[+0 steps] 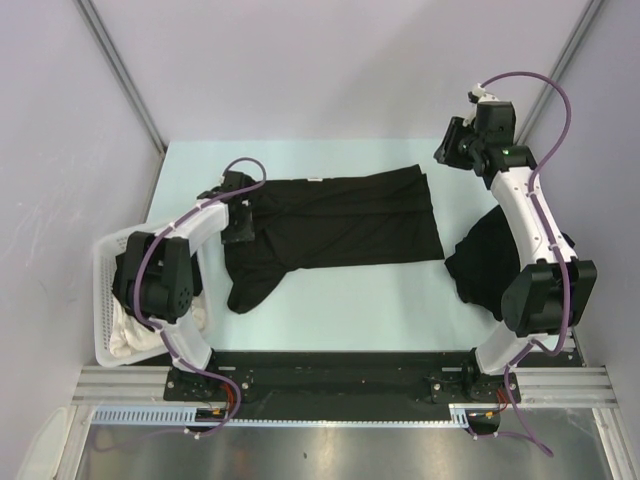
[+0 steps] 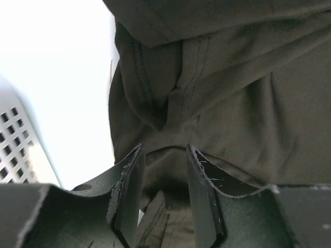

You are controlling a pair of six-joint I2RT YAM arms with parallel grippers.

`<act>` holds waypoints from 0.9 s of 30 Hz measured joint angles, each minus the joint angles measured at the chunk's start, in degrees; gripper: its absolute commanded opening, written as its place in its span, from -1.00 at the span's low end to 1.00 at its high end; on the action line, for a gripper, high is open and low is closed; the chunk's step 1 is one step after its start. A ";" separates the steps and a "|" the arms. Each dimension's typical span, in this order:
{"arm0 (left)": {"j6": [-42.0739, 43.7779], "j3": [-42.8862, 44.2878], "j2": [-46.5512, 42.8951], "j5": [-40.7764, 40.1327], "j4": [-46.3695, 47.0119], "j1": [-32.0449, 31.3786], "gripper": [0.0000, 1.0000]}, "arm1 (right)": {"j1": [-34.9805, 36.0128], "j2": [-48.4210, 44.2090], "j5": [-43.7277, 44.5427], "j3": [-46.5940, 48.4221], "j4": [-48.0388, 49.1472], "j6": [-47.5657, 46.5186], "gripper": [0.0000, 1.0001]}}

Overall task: Fold and stack the t-shirts
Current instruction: Fold the tshirt

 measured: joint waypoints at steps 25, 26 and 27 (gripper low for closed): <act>0.92 5.33 5.27 -0.09 1.33 0.00 -0.23 | -0.02 -0.74 0.20 -0.85 -0.48 -1.36 -0.23; 0.98 5.90 5.77 -0.11 1.36 0.00 -0.23 | -0.02 -0.74 0.20 -0.85 -0.48 -1.36 -0.23; 1.01 6.32 6.25 -0.13 1.36 0.00 -0.23 | -0.02 -0.74 0.20 -0.85 -0.50 -1.36 -0.23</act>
